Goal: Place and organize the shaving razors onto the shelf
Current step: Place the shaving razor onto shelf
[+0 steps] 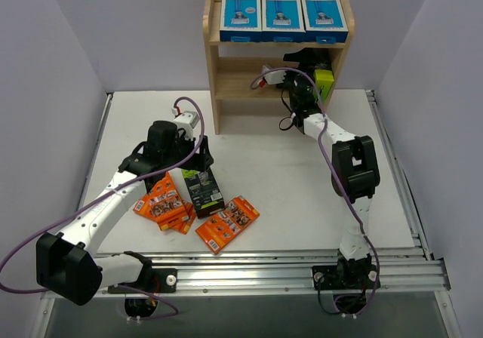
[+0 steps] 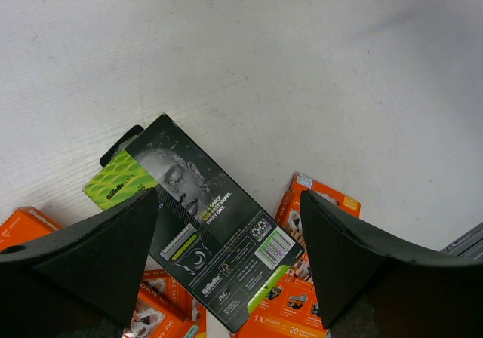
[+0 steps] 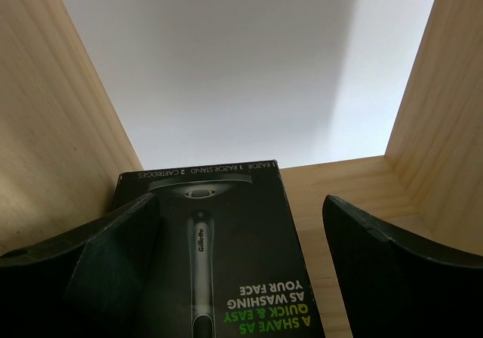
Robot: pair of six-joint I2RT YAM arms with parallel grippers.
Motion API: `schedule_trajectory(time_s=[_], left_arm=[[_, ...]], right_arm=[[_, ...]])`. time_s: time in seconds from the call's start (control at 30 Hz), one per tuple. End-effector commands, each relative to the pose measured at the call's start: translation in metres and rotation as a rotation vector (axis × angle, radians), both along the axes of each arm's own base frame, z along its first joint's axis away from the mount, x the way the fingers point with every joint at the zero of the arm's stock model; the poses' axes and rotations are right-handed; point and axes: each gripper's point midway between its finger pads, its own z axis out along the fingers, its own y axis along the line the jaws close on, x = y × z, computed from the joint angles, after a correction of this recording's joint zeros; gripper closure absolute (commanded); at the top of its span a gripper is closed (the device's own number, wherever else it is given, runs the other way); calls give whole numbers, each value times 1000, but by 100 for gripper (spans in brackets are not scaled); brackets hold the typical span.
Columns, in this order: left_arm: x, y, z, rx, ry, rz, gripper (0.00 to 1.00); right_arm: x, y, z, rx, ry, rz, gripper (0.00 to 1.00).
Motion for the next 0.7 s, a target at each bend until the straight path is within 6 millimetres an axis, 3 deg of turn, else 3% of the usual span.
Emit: schedule_trajectory(time_s=[0.0, 0.4, 0.67], left_arm=[[9, -4, 32, -48, -79, -4, 15], [9, -1, 33, -54, -87, 4, 15], [9, 0, 34, -62, -86, 4, 15]], right_arm=[[-5, -26, -79, -75, 231, -96, 14], [-6, 44, -42, 27, 160, 12, 13], [-6, 68, -34, 71, 148, 50, 13]])
